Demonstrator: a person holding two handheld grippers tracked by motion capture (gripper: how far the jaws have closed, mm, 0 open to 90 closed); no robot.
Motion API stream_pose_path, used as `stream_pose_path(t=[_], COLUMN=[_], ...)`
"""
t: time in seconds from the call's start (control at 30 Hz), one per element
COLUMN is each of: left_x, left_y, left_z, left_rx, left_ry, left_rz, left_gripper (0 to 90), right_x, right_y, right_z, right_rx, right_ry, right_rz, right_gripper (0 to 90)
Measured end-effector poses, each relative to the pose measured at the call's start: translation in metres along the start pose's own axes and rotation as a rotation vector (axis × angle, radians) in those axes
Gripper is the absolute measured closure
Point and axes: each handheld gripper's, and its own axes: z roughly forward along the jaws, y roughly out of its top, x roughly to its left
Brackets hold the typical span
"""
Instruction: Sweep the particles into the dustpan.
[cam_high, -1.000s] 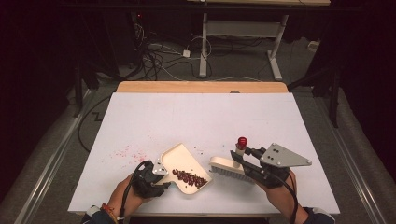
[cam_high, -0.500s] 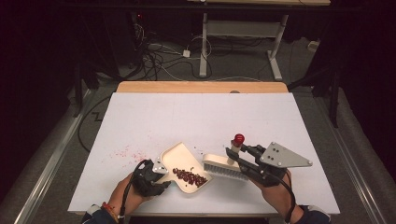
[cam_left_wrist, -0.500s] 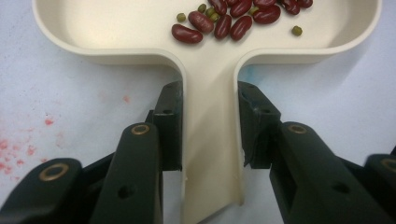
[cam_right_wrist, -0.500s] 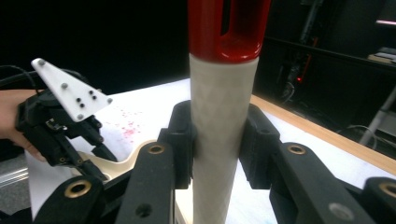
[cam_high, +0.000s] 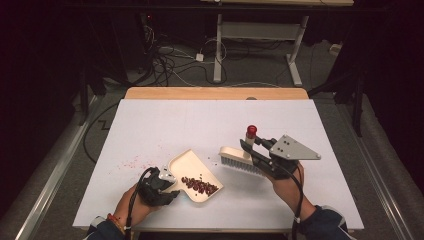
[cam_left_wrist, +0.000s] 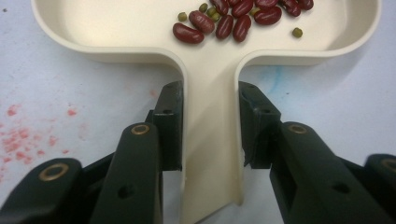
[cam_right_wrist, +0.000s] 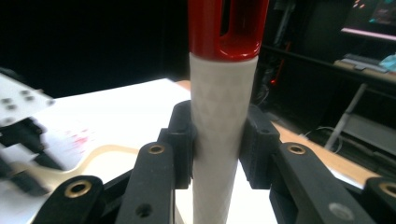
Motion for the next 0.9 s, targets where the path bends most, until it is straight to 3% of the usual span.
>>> stream_pose_path(t=[0.27,0.5,0.63,0.9], left_x=[0.01,0.017,0.017,0.017], left_y=[0.002,0.009,0.009,0.01], left_z=[0.0,0.002,0.004,0.006], left_rx=[-0.002,-0.009,-0.007,-0.008], left_ry=[0.007,0.019,0.02,0.03], left_rz=[-0.023,-0.031,-0.034,-0.042], left_gripper=[63.0,63.1,63.1,63.0], right_x=[-0.01,-0.001,0.013,0.044], right_y=[0.0,-0.004,-0.003,0.0], right_z=[0.039,0.065,0.067,0.056], right_rx=[-0.008,0.021,0.04,0.05], right_ry=[-0.07,-0.101,-0.075,0.043], right_rz=[0.024,0.029,0.001,-0.004], right_gripper=[69.7,69.7,69.6,69.4])
